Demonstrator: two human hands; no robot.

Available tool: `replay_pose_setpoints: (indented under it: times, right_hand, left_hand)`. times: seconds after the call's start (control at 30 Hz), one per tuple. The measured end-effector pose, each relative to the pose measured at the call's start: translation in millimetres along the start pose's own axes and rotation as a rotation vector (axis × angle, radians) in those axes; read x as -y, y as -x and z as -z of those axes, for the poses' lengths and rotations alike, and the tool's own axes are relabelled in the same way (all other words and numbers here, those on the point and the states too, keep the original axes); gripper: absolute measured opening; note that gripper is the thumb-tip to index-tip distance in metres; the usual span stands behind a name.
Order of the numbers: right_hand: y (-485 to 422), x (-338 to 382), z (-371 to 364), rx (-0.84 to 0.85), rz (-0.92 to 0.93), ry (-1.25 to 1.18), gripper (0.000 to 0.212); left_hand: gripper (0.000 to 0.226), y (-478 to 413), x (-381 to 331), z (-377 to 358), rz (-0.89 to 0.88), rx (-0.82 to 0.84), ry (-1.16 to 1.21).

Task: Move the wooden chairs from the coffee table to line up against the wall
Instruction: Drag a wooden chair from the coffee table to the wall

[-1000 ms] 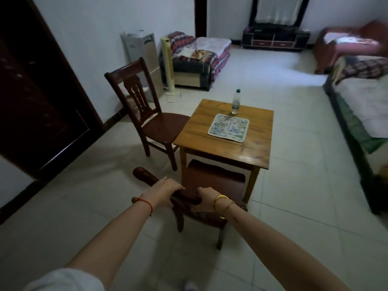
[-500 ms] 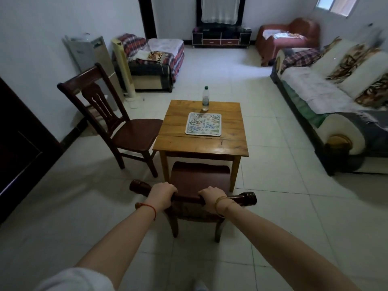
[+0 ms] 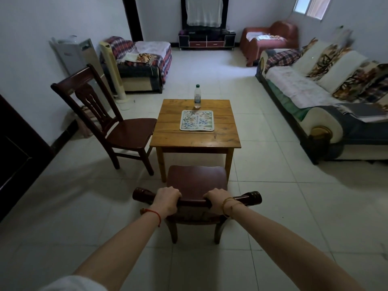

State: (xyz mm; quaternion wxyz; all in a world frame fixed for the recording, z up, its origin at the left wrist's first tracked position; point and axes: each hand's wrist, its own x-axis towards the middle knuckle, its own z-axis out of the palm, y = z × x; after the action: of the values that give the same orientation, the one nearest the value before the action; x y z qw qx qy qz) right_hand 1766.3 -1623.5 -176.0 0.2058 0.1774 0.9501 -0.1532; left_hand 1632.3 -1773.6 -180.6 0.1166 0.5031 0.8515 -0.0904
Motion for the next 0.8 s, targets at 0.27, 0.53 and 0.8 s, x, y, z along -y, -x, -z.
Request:
replay_pose_setpoints:
  times: [0.27, 0.53, 0.8]
  right_hand:
    - [80.0, 4.9, -46.8, -0.005, 0.051, 0.002, 0.019]
    - [177.4, 15.1, -99.2, 0.009, 0.126, 0.064, 0.030]
    - [263.0, 27.4, -144.6, 0.019, 0.145, 0.055, 0.027]
  left_hand:
    - [0.032, 90.0, -45.8, -32.2, 0.022, -0.117, 0.140]
    - [0.031, 192.5, -110.7, -57.8, 0.087, -0.102, 0.144]
    - [0.033, 281.4, -165.3, -80.2, 0.129, -0.089, 0.149]
